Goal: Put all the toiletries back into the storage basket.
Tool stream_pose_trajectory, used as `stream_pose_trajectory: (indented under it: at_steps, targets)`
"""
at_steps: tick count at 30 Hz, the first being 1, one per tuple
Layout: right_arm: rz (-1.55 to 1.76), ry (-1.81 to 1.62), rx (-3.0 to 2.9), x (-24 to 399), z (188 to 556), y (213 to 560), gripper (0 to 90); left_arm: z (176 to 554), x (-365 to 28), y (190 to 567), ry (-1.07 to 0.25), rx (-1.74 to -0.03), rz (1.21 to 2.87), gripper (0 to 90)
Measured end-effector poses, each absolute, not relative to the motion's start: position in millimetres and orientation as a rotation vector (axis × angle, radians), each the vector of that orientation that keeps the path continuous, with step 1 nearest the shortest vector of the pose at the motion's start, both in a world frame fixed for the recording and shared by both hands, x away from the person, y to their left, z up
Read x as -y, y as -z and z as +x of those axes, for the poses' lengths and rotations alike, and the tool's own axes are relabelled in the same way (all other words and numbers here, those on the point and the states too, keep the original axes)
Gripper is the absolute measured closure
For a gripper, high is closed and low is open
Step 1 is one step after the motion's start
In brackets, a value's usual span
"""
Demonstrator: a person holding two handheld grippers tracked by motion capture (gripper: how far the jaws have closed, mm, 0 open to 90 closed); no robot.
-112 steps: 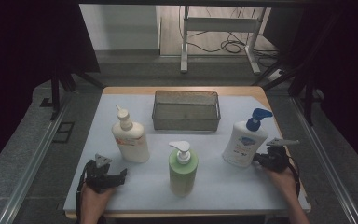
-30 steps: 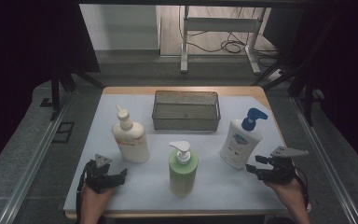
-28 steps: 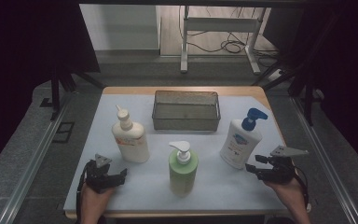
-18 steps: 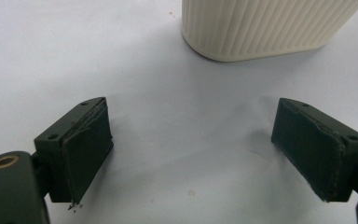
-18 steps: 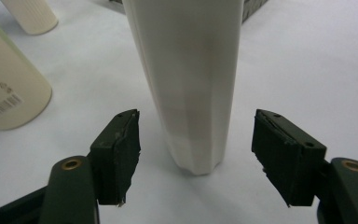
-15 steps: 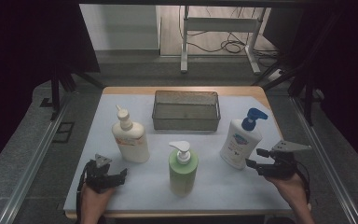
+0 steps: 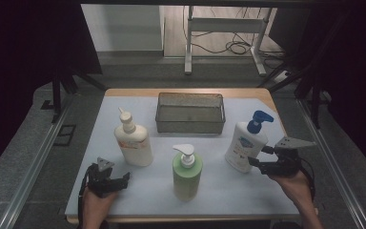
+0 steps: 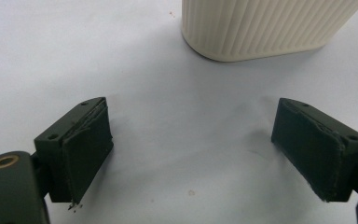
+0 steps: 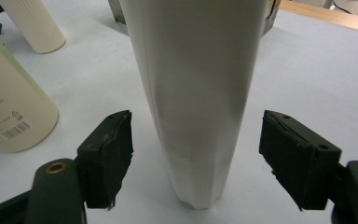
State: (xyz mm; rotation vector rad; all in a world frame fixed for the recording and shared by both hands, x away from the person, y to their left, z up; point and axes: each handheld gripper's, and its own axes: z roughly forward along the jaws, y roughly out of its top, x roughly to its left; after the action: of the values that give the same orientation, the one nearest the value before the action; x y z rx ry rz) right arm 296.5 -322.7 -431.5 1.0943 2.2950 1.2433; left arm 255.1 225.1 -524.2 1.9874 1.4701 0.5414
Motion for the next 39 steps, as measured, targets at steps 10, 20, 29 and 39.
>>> stream_pose_trajectory:
  at_steps: [10,20,29,39]
  targets:
    - [1.071,-1.256,-2.287,318,304,426,23.9,255,-225,524,-0.541,-1.47,1.988,11.8]
    - [1.043,-1.263,-2.29,309,313,421,23.4,255,-225,524,-0.541,-1.47,1.988,11.8]
    - [1.029,-1.267,-2.287,303,320,416,25.2,255,-225,524,-0.541,-1.469,1.992,11.8]
    - [1.01,-1.266,-2.296,294,326,415,30.7,255,-225,524,-0.541,-1.468,1.991,11.8]
